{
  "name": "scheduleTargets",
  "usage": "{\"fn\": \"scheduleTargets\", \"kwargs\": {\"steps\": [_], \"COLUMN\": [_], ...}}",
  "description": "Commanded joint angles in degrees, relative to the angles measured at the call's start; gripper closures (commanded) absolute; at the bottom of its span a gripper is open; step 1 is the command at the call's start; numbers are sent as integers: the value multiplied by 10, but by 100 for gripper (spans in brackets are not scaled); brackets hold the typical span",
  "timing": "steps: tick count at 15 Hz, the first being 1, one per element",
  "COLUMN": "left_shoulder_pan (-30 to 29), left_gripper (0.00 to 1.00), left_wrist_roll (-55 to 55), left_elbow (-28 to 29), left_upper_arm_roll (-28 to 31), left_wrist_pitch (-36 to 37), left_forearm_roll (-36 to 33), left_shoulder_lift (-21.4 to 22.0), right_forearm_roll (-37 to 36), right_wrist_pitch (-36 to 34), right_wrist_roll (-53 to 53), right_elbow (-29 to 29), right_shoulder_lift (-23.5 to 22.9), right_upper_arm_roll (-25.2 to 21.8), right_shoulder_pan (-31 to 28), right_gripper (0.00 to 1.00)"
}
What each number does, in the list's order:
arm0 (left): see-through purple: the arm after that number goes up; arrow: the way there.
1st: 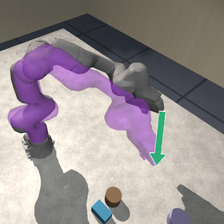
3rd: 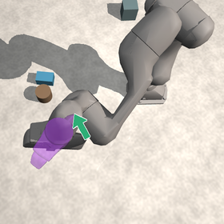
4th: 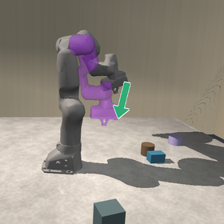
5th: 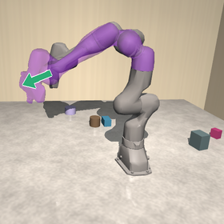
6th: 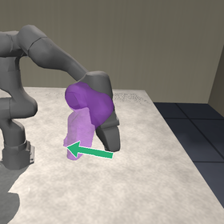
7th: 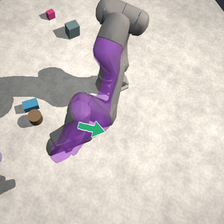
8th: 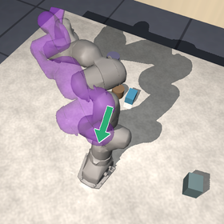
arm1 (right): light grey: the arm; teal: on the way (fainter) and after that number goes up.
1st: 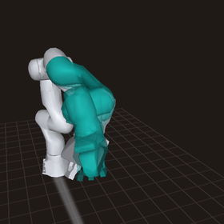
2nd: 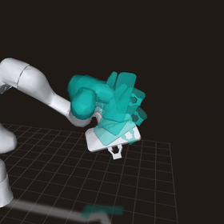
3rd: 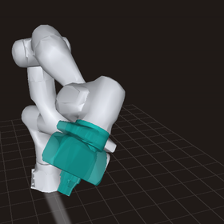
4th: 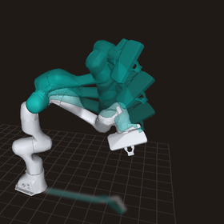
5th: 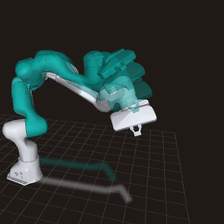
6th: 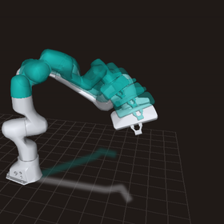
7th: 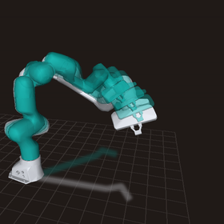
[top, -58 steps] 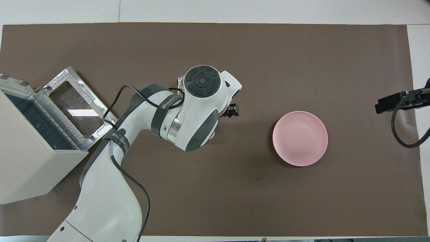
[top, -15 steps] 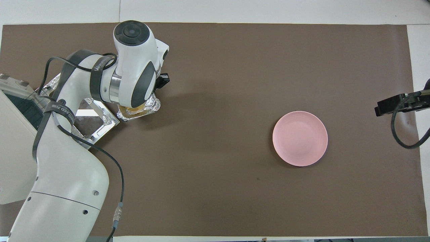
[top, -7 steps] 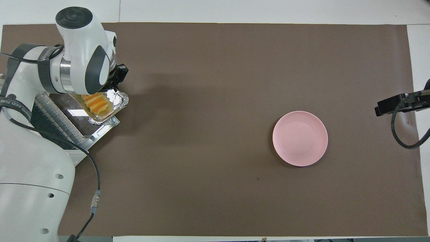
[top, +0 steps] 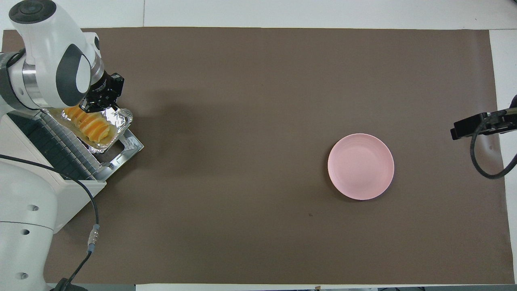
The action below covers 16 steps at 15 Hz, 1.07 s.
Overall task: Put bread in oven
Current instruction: 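Lift and carry the foil tray with the left gripper to the oven, then push the foil tray into the oven opening with the left gripper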
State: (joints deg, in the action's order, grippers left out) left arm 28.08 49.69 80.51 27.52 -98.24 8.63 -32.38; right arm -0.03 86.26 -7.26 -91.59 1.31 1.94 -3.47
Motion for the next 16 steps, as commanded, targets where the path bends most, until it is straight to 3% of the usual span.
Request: {"fn": "scheduleTargets", "kwargs": {"steps": [1,9,16], "left_shoulder_pan": [-1,-13,-36], "left_gripper": [100,100,100], "left_wrist_roll": [11,1,-73], "left_elbow": [-9,-4,32], "left_upper_arm_roll": [8,22,26], "left_wrist_pitch": [23,30,29], "left_forearm_roll": [9,6,4], "left_shoulder_lift": [3,14,42], "right_forearm_roll": [7,7,7], "right_wrist_pitch": [-8,-8,-8], "right_wrist_roll": [8,8,8], "right_elbow": [4,4,4], "right_shoulder_lift": [-1,-1,-1], "right_upper_arm_roll": [9,9,9], "right_shoulder_pan": [-10,-10,-10], "right_gripper": [0,0,0]}}
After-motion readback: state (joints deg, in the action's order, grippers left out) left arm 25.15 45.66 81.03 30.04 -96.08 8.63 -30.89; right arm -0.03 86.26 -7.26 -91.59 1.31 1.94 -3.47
